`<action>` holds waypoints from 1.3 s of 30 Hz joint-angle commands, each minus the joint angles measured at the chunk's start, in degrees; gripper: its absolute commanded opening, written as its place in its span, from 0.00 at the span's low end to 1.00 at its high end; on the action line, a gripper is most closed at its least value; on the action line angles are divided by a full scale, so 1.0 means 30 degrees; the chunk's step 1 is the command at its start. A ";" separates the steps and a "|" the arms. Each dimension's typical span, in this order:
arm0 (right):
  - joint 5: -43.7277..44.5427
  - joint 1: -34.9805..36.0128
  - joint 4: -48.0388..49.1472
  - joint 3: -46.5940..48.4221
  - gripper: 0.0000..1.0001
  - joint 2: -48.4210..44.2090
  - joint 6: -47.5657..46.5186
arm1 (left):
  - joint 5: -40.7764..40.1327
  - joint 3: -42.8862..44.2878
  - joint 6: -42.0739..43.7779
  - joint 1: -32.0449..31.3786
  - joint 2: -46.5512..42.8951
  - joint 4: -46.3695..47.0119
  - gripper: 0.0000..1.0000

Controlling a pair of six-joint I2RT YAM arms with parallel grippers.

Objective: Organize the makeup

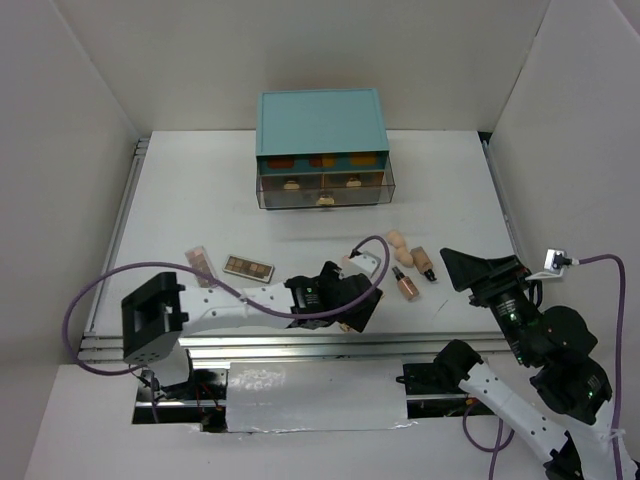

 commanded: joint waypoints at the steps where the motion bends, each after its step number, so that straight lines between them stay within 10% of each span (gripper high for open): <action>1: -0.1531 0.0052 0.0108 -0.0086 1.00 -0.0715 -0.1431 | -0.0471 0.1620 0.0828 -0.0006 0.1670 0.1237 0.99; 16: -0.1855 0.0052 -0.1121 0.0996 1.00 -0.2152 -0.1314 | -0.0117 0.3851 0.0010 -0.0006 0.7415 0.0769 0.87; 21: -0.1563 0.0023 -0.1355 0.1144 1.00 -0.2619 -0.1286 | -0.0117 0.3675 -0.0049 -0.0006 0.7652 0.0915 0.62; 30: -0.0859 0.0052 -0.2087 0.2138 1.00 -0.3411 -0.1314 | 0.0088 0.3324 0.0741 -0.0297 0.5813 0.0477 0.13; 39: -0.0624 0.0023 -0.1591 0.2433 1.00 -0.2827 -0.1929 | -0.0993 0.4669 0.6997 -0.1237 -0.0517 -0.1660 0.09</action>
